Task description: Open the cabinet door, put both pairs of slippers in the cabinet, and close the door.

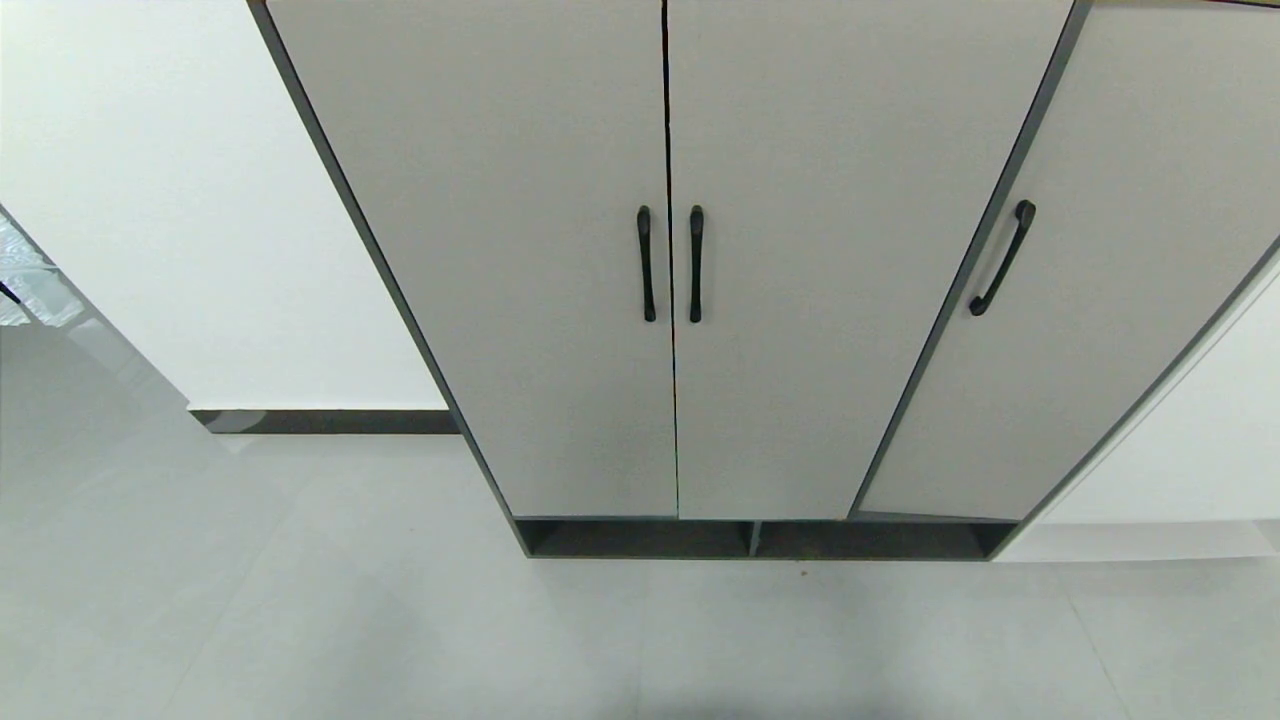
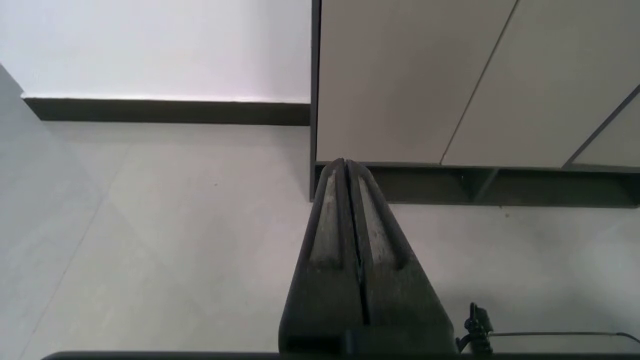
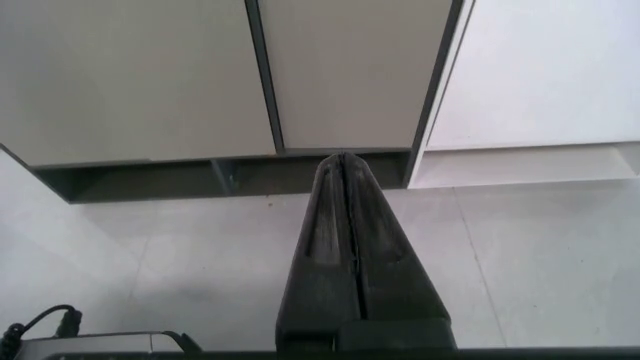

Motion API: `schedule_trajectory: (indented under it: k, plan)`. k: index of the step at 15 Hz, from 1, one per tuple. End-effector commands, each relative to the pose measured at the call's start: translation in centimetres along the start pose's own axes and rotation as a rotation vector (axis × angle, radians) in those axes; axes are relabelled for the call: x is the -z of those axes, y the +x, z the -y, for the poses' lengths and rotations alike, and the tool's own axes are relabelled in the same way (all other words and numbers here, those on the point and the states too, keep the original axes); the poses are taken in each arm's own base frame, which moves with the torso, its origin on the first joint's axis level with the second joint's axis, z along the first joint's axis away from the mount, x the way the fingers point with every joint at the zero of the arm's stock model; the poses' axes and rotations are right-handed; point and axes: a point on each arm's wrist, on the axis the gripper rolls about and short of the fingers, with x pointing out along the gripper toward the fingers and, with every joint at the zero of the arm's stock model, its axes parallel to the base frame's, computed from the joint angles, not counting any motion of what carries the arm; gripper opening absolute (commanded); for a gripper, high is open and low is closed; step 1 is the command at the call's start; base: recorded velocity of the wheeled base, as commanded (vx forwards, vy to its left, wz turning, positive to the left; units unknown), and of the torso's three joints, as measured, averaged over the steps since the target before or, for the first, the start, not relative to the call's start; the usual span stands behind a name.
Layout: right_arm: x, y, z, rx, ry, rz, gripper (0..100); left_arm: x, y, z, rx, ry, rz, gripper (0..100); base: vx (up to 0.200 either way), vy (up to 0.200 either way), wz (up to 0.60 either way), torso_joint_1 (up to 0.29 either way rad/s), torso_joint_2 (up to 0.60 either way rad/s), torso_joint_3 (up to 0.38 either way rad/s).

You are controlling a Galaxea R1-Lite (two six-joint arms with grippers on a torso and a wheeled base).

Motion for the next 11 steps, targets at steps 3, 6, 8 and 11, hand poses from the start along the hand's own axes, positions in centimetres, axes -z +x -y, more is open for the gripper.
schedule_trajectory:
  k: [3, 6, 8, 11]
  plan:
    - [0.01, 0.02, 0.0, -0.001, 0.001, -0.003, 0, 0.0, 0.01, 0.0, -0.001, -0.001, -0.001, 0, 0.0, 0.0, 0.0, 0.0, 0.0, 0.0]
    - [0.01, 0.02, 0.0, -0.001, -0.001, -0.003, 0, 0.0, 0.01, 0.0, -0.001, -0.001, -0.001, 0, 0.0, 0.0, 0.0, 0.0, 0.0, 0.0]
    - [0.01, 0.02, 0.0, -0.001, -0.002, -0.003, 0, 0.0, 0.01, 0.0, -0.001, -0.001, -0.001, 0, 0.0, 0.0, 0.0, 0.0, 0.0, 0.0]
    - [0.01, 0.02, 0.0, -0.001, -0.002, -0.003, 0, 0.0, 0.01, 0.0, -0.001, -0.001, -0.001, 0, 0.0, 0.0, 0.0, 0.0, 0.0, 0.0]
